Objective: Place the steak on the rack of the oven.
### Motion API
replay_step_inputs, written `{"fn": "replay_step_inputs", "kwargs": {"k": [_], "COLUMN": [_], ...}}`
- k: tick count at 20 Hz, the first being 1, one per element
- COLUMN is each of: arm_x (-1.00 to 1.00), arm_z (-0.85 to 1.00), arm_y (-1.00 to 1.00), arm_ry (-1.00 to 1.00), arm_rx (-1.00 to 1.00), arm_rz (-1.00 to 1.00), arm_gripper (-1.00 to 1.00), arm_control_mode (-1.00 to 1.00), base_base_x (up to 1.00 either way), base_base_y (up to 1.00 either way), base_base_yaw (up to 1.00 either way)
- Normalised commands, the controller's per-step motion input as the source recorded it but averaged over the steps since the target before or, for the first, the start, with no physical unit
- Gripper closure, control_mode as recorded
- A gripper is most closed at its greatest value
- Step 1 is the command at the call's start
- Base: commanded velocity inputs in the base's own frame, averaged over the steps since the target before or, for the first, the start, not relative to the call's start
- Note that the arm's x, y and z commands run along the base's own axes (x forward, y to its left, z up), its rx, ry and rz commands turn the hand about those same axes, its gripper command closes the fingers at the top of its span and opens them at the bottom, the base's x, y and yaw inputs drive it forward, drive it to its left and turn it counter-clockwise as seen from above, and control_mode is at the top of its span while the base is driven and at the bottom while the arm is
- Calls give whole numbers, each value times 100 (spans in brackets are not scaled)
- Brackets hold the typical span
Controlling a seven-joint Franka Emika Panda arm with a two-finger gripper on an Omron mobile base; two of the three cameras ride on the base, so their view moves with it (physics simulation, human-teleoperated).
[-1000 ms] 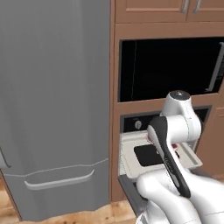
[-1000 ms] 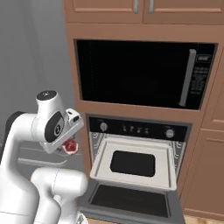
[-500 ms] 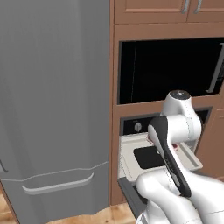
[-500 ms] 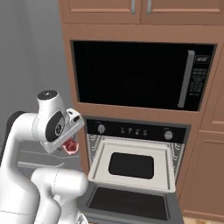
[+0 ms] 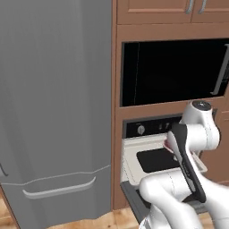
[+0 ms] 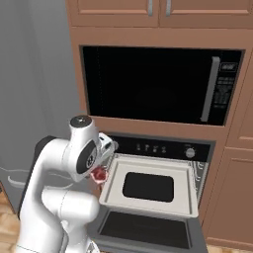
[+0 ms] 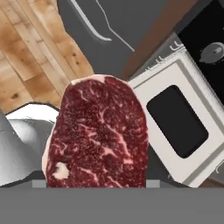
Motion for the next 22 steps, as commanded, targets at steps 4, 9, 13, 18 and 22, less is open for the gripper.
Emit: {"fn": "replay_step_inputs", "kwargs": {"k": [4,9,13,18,22], "arm_x": [66,55,51,37,77], "arm_z": [-65,-46,-37,-44,-46], "arm_y": [-100,-100,-92,-40,-32], "arm_ry": [0,1,0,-6,0], "arm_rx": [44,43,36,10,2], "arm_rz": [-10,-16,-23,-10,-20], "arm_gripper": [100,100,100,100,100], "arm_control_mode": [-100,-100,-100,-100,-100], "base_base_x": [0,0,0,0,0], "base_base_y": [0,0,0,0,0], "base_base_yaw": [0,0,0,0,0]}}
